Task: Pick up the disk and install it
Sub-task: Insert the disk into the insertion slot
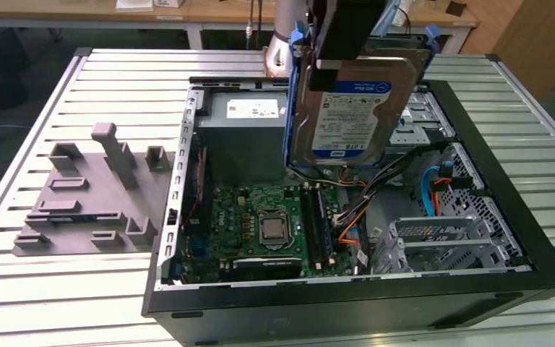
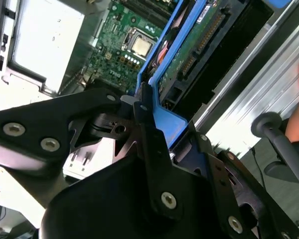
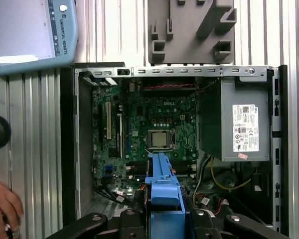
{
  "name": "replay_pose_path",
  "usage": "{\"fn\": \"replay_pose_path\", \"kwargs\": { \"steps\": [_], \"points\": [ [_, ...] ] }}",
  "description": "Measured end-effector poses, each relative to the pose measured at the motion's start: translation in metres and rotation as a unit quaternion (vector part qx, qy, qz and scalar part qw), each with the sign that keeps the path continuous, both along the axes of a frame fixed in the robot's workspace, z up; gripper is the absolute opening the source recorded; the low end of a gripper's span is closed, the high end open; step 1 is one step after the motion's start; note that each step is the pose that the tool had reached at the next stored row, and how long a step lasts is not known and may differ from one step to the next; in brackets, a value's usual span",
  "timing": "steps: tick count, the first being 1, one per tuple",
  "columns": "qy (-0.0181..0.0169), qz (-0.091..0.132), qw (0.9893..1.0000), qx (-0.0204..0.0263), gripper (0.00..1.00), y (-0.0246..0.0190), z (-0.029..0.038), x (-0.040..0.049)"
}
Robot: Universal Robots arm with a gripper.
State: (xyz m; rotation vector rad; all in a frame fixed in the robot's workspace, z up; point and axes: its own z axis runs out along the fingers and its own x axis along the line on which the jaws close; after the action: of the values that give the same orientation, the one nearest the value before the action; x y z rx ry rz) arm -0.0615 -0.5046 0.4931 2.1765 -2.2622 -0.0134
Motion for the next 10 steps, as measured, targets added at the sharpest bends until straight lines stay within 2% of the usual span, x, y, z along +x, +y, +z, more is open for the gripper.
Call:
{"fn": "replay_pose_path", "kwargs": {
  "steps": [3, 5, 10],
  "points": [
    [0.0000, 0.000, 1.0000, -0.0001, 0.36, -0.0020, -0.0020, 0.0084],
    [0.0001, 0.000, 1.0000, -0.0002, 0.36, -0.0053, -0.0036, 0.0123],
    [0.0001, 0.000, 1.0000, -0.0001, 0.36, -0.0212, -0.0080, 0.0150]
  ]
}}
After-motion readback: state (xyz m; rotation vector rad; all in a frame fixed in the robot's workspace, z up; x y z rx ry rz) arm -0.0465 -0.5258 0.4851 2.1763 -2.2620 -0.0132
